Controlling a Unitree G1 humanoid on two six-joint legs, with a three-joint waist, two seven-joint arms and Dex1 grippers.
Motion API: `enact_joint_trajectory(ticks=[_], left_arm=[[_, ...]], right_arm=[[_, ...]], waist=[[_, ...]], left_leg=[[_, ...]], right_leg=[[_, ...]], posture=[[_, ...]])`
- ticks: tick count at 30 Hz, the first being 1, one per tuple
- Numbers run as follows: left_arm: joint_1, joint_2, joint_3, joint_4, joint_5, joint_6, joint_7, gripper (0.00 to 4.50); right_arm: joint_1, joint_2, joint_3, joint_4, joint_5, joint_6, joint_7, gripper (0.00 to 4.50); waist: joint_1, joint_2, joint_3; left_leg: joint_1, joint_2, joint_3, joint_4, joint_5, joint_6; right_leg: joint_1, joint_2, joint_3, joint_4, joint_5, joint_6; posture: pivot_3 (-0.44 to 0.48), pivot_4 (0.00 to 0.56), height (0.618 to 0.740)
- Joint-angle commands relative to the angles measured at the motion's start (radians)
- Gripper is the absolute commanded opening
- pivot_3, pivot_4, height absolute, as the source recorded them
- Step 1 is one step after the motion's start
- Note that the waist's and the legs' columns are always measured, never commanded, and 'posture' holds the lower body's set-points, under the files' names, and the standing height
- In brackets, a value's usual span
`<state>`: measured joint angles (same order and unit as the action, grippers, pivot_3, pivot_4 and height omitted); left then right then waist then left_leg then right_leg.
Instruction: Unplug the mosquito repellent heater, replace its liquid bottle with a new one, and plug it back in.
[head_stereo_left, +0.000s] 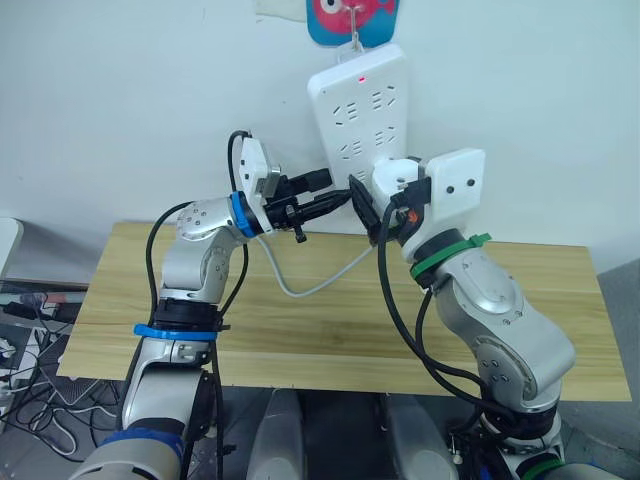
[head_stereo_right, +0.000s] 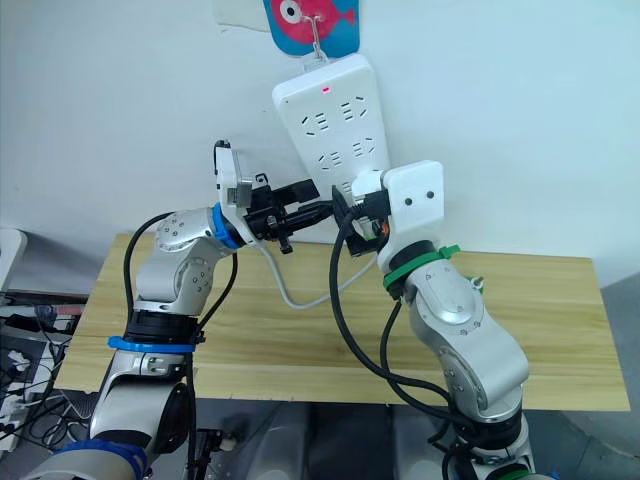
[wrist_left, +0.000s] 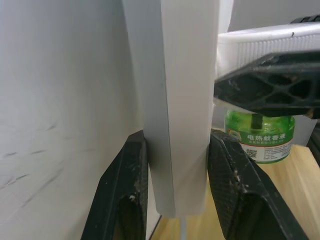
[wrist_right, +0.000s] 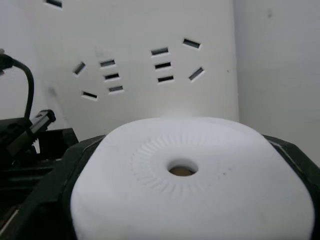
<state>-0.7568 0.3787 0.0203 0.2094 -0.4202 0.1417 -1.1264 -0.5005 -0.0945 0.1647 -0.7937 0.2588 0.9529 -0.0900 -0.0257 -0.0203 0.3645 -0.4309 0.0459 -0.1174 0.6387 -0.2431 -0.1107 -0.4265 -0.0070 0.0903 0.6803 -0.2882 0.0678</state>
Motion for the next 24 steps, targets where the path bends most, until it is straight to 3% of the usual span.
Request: enact_joint_trajectory(ticks=[1,8,13,16,19,24], left_arm=[[0.003,0.003,-0.048,-0.022,0.016,-0.014,-0.038,1.29],[-0.007,0.002,-0.051,0.013,0.020,-0.029,-0.037,1.29],[-0.012,0.004,-0.052,0.028,0.021,-0.035,-0.039,1.29],[-0.014,0.009,-0.050,0.041,0.021,-0.040,-0.047,1.29],[-0.021,0.016,-0.049,0.085,0.037,-0.084,-0.062,1.29],[-0.047,0.017,-0.040,0.146,0.032,-0.084,-0.077,2.85]], right_arm=[[0.014,0.004,-0.030,-0.110,0.023,0.031,0.018,4.45],[0.065,-0.015,-0.055,-0.246,0.087,0.142,0.045,4.45],[0.116,-0.110,-0.087,-0.253,0.204,0.082,0.022,4.45],[0.159,-0.227,-0.122,-0.253,0.350,-0.007,-0.026,4.45],[0.261,-0.425,-0.178,-0.253,0.524,-0.145,-0.056,4.45],[0.359,-0.642,-0.234,-0.253,0.672,-0.281,-0.109,4.50]], waist=[[0.001,0.000,0.000],[0.001,0.000,0.000],[0.000,0.000,0.000],[0.001,0.000,0.000],[0.003,0.000,0.000],[-0.003,-0.001,0.000]], left_leg=[[-0.001,0.000,0.001,0.000,0.000,0.000],[-0.001,-0.001,0.000,0.000,0.000,0.000],[-0.001,-0.001,0.000,0.003,0.000,0.000],[-0.001,-0.001,0.000,0.002,0.000,0.000],[-0.001,-0.002,0.001,0.002,0.000,0.000],[-0.001,-0.002,0.001,0.004,-0.002,0.003]], right_leg=[[0.000,-0.001,-0.001,0.000,0.000,0.000],[0.000,-0.003,-0.002,0.000,0.000,0.000],[0.002,-0.002,-0.002,0.001,0.000,0.000],[0.001,-0.002,-0.002,0.001,0.000,0.000],[0.002,-0.003,-0.002,0.000,0.000,0.000],[0.002,-0.003,-0.001,0.001,0.000,0.000]], posture=[[0.069,0.354,0.740],[0.060,0.354,0.740],[0.060,0.355,0.740],[0.059,0.353,0.740],[0.055,0.342,0.740],[0.055,0.338,0.740]])
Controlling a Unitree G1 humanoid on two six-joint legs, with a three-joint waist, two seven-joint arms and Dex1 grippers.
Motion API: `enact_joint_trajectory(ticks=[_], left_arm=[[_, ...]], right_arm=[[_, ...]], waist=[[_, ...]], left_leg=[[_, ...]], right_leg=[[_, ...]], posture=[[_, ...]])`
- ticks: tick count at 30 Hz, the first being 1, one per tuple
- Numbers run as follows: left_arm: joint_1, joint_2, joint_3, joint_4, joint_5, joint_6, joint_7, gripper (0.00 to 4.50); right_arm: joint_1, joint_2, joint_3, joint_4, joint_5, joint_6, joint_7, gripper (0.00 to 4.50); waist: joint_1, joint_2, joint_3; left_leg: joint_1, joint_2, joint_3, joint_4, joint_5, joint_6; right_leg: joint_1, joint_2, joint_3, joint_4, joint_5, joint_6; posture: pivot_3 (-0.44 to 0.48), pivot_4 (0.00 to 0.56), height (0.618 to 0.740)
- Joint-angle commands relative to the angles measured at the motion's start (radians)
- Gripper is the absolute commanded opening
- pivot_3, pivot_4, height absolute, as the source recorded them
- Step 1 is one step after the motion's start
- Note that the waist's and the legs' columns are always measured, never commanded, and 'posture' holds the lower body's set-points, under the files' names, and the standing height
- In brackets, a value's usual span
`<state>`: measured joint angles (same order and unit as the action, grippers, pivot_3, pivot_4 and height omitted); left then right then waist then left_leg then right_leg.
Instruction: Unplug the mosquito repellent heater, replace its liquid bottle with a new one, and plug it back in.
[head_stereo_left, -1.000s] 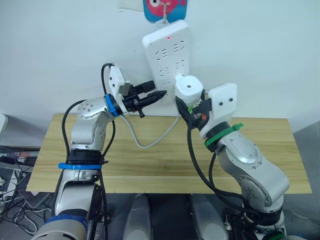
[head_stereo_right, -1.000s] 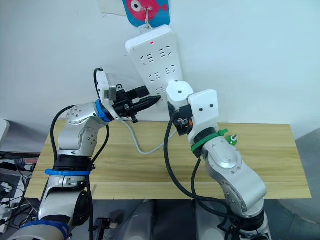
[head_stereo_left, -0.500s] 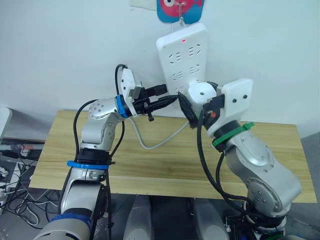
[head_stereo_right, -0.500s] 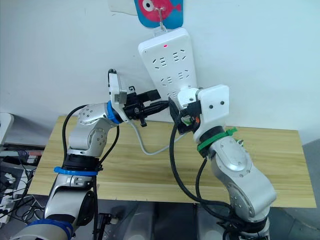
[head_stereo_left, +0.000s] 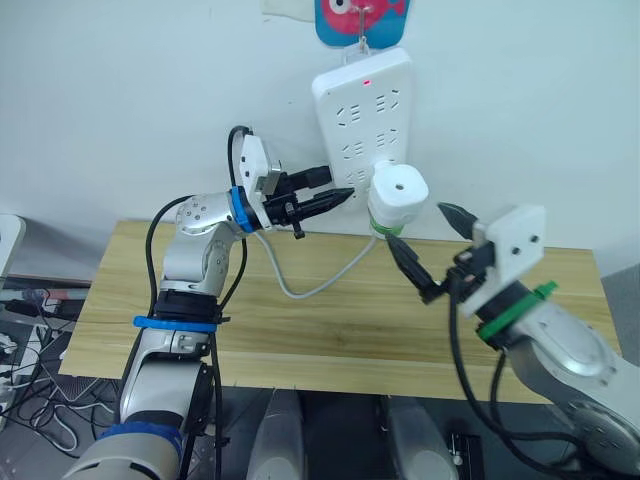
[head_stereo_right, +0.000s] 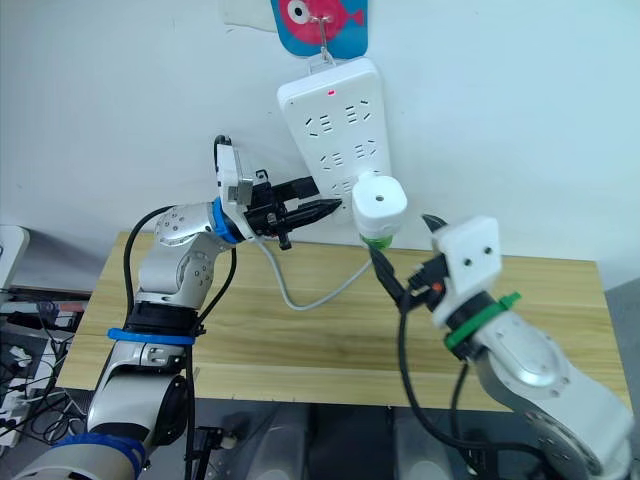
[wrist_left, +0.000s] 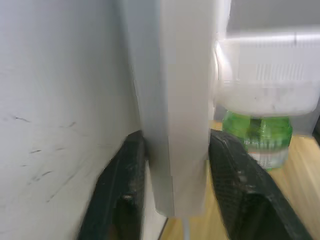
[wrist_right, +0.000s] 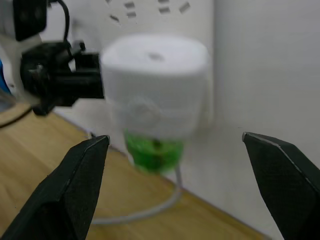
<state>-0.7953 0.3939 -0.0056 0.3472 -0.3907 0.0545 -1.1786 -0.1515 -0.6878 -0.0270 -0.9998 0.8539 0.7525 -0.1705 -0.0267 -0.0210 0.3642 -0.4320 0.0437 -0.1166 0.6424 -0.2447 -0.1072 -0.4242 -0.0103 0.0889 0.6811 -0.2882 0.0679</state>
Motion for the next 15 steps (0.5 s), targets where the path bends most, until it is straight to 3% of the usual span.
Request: enact_joint_trajectory(ticks=[1,5,12,15], left_arm=[[-0.012,0.007,-0.012,0.018,0.003,0.015,-0.027,3.18],[0.008,0.050,0.002,0.027,0.009,0.022,-0.042,4.37],[0.158,0.198,0.083,-0.076,-0.022,0.045,-0.039,4.46],[0.199,0.216,0.104,-0.159,-0.059,0.061,-0.043,4.46]], right_arm=[[0.009,-0.073,-0.046,-0.047,0.094,-0.094,-0.034,4.50],[0.013,-0.127,-0.053,-0.047,0.139,-0.125,-0.039,4.50],[-0.009,-0.153,-0.043,-0.044,0.174,-0.115,0.057,4.50],[-0.032,-0.144,-0.027,-0.034,0.167,-0.110,0.098,4.50]], waist=[[-0.005,0.000,0.000],[-0.007,0.000,0.000],[-0.003,0.000,0.000],[0.009,0.000,0.000]], left_leg=[[0.000,0.000,0.000,0.001,0.000,0.000],[0.001,0.000,0.000,0.001,0.001,0.002],[0.000,0.001,-0.001,0.001,0.003,-0.001],[0.000,0.001,-0.002,0.001,0.003,-0.002]], right_leg=[[0.000,0.000,0.000,0.001,0.000,0.000],[0.000,0.001,0.001,0.002,0.001,0.000],[0.000,0.001,0.000,0.001,0.001,0.000],[0.000,0.001,-0.001,0.001,0.001,0.000]], posture=[[0.055,0.338,0.740],[0.074,0.328,0.740],[0.124,0.313,0.740],[0.146,0.313,0.740]])
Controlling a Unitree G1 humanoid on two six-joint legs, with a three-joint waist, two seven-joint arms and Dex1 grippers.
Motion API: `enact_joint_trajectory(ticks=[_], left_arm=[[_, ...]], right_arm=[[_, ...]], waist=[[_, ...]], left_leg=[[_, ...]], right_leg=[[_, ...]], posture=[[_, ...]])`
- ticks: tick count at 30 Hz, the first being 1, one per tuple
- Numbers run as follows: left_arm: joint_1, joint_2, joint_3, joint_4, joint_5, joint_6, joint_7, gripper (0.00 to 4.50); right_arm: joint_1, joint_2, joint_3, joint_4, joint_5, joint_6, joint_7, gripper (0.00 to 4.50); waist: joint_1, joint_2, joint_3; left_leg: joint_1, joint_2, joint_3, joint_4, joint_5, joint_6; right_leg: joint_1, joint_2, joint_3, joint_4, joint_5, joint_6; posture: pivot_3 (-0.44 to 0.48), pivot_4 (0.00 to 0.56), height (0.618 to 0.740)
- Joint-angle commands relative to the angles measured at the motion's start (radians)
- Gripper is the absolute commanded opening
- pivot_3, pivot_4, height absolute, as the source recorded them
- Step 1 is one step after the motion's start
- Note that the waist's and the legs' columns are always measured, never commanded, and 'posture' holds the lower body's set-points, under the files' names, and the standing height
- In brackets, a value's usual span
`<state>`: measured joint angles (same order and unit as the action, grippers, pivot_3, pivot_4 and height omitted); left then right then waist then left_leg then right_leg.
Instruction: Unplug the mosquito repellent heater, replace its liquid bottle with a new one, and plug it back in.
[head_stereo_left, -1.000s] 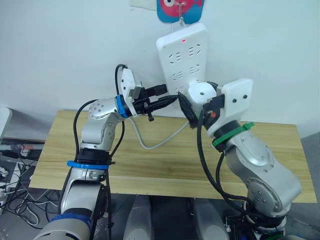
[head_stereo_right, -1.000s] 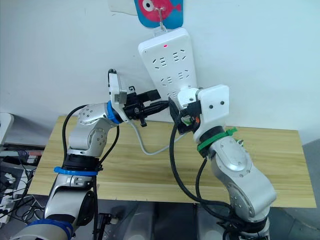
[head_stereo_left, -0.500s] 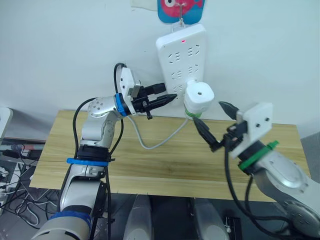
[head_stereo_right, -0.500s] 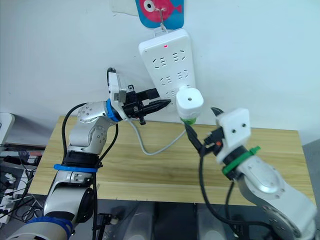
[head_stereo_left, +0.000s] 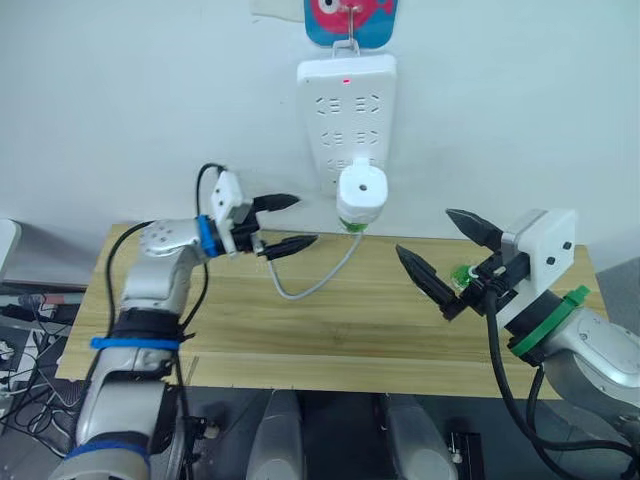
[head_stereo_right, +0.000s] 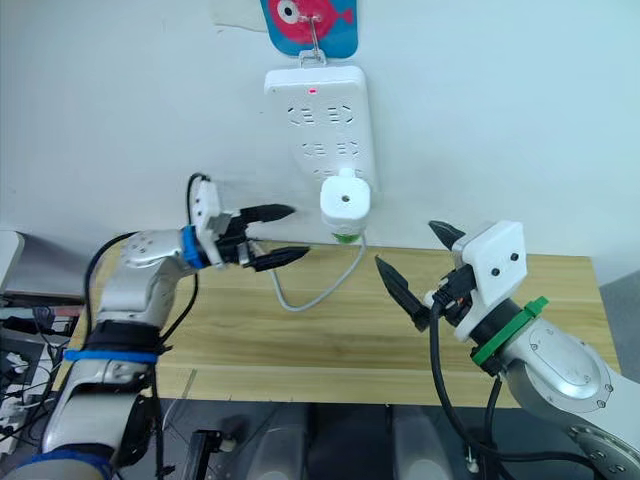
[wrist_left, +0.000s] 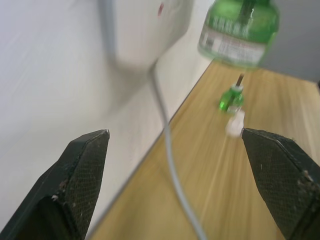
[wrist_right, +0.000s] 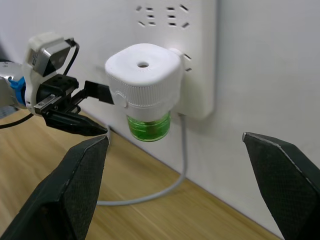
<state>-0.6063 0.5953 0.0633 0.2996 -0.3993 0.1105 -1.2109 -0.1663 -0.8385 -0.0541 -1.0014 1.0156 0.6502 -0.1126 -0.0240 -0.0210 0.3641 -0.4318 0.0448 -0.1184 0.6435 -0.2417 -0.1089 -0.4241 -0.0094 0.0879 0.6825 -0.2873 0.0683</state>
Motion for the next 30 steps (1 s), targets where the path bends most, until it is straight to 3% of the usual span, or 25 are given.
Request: enact_joint_trajectory(ticks=[1,4,8,13,14,22,30], left_arm=[[0.045,0.022,0.048,-0.177,-0.079,0.020,-0.015,4.49],[0.116,0.033,0.071,-0.304,-0.127,0.039,-0.013,4.50],[0.215,0.032,0.094,-0.465,-0.191,0.068,0.015,4.50],[0.241,0.023,0.091,-0.530,-0.219,0.060,0.035,4.50],[0.241,0.022,0.091,-0.535,-0.223,0.062,0.041,4.50],[0.216,0.013,0.074,-0.528,-0.237,0.047,0.041,4.50],[0.182,-0.006,0.056,-0.500,-0.221,0.039,0.043,4.50]], right_arm=[[-0.036,0.025,0.025,-0.020,-0.009,-0.007,0.055,4.32],[-0.072,0.067,0.074,0.008,-0.044,0.000,0.089,3.59],[-0.113,0.135,0.157,0.041,-0.147,0.006,0.110,2.10],[-0.120,0.200,0.227,0.058,-0.288,0.018,0.102,0.21],[-0.120,0.215,0.235,0.054,-0.312,0.024,0.092,0.06],[-0.131,0.356,0.306,0.015,-0.451,0.095,0.010,0.06],[-0.139,0.442,0.329,0.024,-0.540,0.133,0.017,0.06]], waist=[[0.016,0.000,0.000],[0.024,-0.001,-0.001],[0.034,-0.001,-0.001],[0.048,-0.001,-0.001],[0.048,-0.001,-0.001],[0.048,-0.001,-0.001],[0.048,-0.001,-0.001]], left_leg=[[0.000,0.000,0.000,0.000,0.000,0.000],[0.000,0.000,-0.001,0.000,0.000,0.000],[0.000,0.000,-0.001,0.000,0.000,-0.001],[0.000,0.000,-0.001,0.000,0.000,-0.001],[0.000,0.000,-0.001,0.000,0.000,-0.001],[0.000,0.000,-0.001,0.000,0.000,-0.001],[0.000,0.000,-0.001,0.000,0.000,0.000]], right_leg=[[0.001,0.000,-0.001,0.000,0.000,0.000],[0.001,0.000,-0.001,-0.001,0.000,0.000],[0.001,-0.001,-0.001,-0.001,0.000,0.000],[0.000,0.000,-0.002,-0.001,0.000,0.000],[0.001,0.000,-0.001,-0.001,0.000,0.000],[0.000,0.000,-0.001,0.000,0.000,0.000],[0.000,0.000,-0.001,0.000,0.000,0.000]], posture=[[0.158,0.316,0.740],[0.170,0.316,0.740],[0.184,0.324,0.740],[0.180,0.330,0.740],[0.178,0.331,0.740],[0.164,0.336,0.740],[0.163,0.337,0.740]])
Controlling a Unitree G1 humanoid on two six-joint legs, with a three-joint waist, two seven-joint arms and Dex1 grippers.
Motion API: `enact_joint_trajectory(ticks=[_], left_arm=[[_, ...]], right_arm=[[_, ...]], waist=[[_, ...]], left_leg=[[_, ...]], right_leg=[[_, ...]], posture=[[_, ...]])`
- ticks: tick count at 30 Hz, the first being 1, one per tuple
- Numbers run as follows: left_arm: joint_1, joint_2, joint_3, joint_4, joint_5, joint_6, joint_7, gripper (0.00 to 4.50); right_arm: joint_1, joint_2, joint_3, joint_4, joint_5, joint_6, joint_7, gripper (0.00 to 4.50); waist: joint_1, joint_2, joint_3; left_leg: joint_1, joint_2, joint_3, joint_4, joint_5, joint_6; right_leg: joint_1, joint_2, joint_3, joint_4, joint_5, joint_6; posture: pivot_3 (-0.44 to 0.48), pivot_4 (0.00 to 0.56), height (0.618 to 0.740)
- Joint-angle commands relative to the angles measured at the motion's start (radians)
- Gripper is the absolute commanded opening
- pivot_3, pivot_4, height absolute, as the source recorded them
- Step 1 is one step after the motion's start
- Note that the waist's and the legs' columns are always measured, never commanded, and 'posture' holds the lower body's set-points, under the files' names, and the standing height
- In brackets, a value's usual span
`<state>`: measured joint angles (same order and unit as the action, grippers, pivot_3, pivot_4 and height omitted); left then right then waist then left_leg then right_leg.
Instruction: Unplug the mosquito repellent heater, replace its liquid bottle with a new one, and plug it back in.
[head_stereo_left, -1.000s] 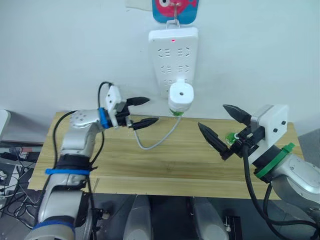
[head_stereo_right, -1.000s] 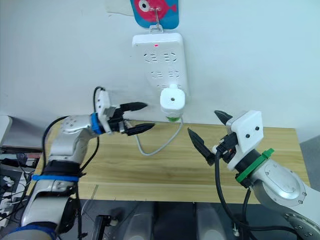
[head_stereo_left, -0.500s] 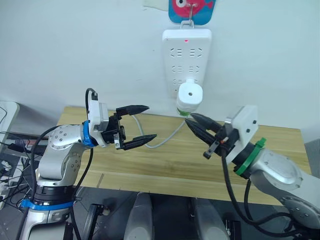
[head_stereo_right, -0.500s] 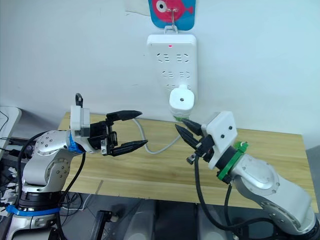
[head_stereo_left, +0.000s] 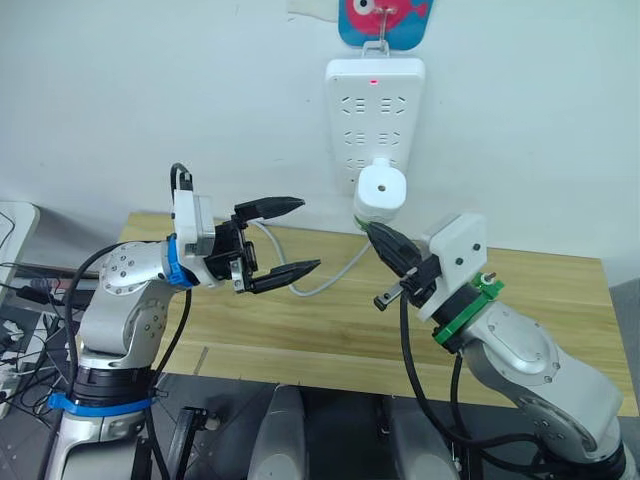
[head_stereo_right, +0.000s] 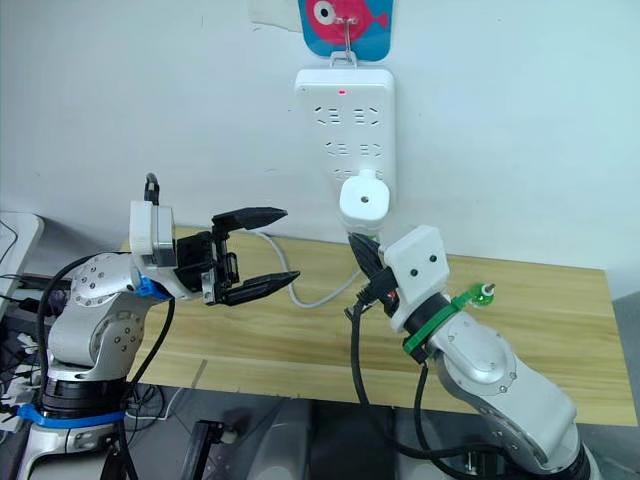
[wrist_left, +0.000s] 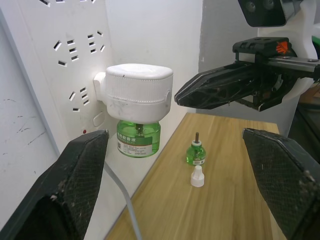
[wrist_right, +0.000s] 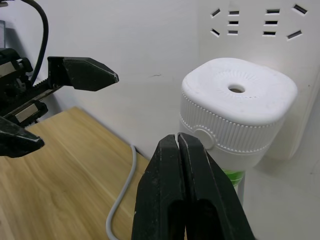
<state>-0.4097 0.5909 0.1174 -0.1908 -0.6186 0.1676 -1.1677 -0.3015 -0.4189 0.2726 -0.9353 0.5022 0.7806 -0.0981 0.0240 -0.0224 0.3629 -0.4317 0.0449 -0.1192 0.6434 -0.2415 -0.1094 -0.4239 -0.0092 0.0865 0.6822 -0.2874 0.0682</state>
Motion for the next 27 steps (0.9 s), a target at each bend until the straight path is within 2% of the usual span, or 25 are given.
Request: enact_joint_trajectory(ticks=[1,27], left_arm=[[-0.014,0.000,0.002,-0.010,-0.002,-0.016,-0.004,4.50],[-0.017,-0.006,-0.004,-0.008,-0.002,-0.023,-0.012,4.50]], right_arm=[[-0.002,0.031,0.001,-0.040,-0.035,0.005,0.004,0.06],[0.005,0.097,-0.053,-0.030,-0.170,0.053,0.066,0.06]], waist=[[0.000,0.000,0.000],[-0.001,0.000,0.000]], left_leg=[[0.000,0.000,0.000,0.000,0.000,0.000],[0.000,0.000,0.000,0.000,0.000,0.000]], right_leg=[[0.000,0.000,0.000,0.000,0.000,0.000],[0.000,0.000,0.000,0.001,0.000,0.000]], posture=[[0.163,0.337,0.740],[0.149,0.350,0.740]])
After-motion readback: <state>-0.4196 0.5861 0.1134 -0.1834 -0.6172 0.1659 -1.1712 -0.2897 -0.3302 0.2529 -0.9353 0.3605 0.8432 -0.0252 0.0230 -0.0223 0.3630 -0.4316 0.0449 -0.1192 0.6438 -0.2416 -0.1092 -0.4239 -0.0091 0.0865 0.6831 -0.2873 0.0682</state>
